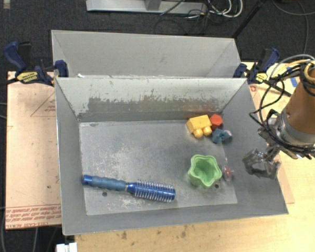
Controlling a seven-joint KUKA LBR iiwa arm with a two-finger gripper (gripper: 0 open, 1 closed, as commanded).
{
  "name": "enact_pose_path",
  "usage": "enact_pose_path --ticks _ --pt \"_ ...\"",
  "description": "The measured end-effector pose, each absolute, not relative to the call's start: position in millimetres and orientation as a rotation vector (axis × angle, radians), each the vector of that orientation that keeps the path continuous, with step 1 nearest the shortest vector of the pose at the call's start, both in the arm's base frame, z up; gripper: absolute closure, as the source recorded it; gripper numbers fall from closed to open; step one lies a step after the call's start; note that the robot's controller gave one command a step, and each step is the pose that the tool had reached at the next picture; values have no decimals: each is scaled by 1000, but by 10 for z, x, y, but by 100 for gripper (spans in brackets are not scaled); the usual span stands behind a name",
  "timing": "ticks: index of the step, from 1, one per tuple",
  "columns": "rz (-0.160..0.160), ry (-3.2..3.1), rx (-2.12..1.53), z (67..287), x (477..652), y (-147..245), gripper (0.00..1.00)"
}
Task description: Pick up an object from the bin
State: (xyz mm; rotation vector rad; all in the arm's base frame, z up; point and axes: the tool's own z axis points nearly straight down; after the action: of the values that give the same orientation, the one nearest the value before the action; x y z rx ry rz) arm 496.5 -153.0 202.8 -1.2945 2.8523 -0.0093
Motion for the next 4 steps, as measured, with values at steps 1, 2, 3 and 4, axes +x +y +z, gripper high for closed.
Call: enact_pose_path --ticks 1,2,3,4 --pt "2 2858 -1298 1983 4949 -1524 0" --pt "12 2860 -1309 757 4936 -1054 0" --pt "-1 2831 -1346 698 5639 -1030 0" --pt "-3 2830 -1344 732 5642 -1033 100"
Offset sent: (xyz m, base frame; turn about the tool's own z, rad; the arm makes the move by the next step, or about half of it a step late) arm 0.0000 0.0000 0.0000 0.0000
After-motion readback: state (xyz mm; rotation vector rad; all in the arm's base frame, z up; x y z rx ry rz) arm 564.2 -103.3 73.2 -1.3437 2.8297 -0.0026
